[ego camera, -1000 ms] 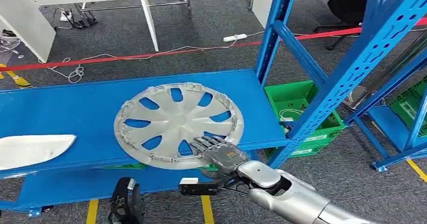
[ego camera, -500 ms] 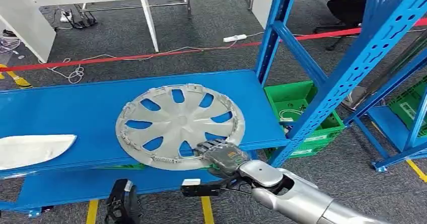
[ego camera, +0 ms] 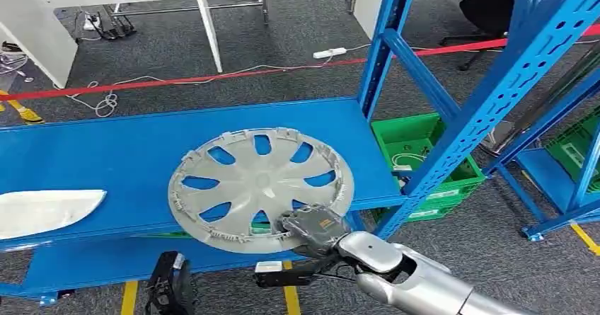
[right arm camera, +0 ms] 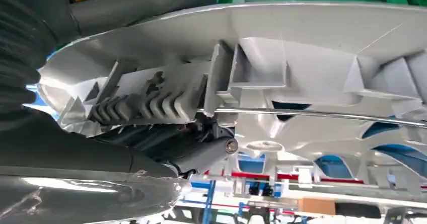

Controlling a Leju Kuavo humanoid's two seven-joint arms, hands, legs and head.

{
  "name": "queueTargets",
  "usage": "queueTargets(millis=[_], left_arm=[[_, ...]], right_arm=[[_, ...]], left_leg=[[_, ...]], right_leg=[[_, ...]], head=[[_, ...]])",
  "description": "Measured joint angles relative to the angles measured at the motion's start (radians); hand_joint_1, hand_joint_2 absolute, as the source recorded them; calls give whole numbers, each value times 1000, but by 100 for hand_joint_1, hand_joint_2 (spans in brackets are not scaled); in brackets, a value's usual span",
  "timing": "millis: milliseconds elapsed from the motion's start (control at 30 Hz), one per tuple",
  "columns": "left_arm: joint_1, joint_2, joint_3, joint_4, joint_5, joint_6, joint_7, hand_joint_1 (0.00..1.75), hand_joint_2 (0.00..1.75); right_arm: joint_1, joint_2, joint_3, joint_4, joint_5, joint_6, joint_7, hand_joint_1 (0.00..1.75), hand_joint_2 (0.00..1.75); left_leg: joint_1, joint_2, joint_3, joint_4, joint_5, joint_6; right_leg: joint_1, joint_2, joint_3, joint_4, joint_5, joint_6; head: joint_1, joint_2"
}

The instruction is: Take the parts from the cabinet and place them on the table.

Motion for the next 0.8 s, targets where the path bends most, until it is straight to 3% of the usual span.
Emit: queueTargets(millis=[633, 800], left_arm=[[0, 3, 2, 0, -1, 0, 0, 0, 0], [0, 4, 4, 0, -2, 10, -5, 0, 0]], right_arm=[[20, -2, -2, -16, 2, -11, -23, 175, 175], [24, -4, -6, -46, 16, -60, -56, 175, 175]], left_leg=[[0, 0, -2, 0, 0, 0], [0, 0, -2, 0, 0, 0]], right_leg=[[0, 0, -1, 0, 0, 0], [0, 0, -2, 0, 0, 0]], head=[[0, 0], [0, 0]])
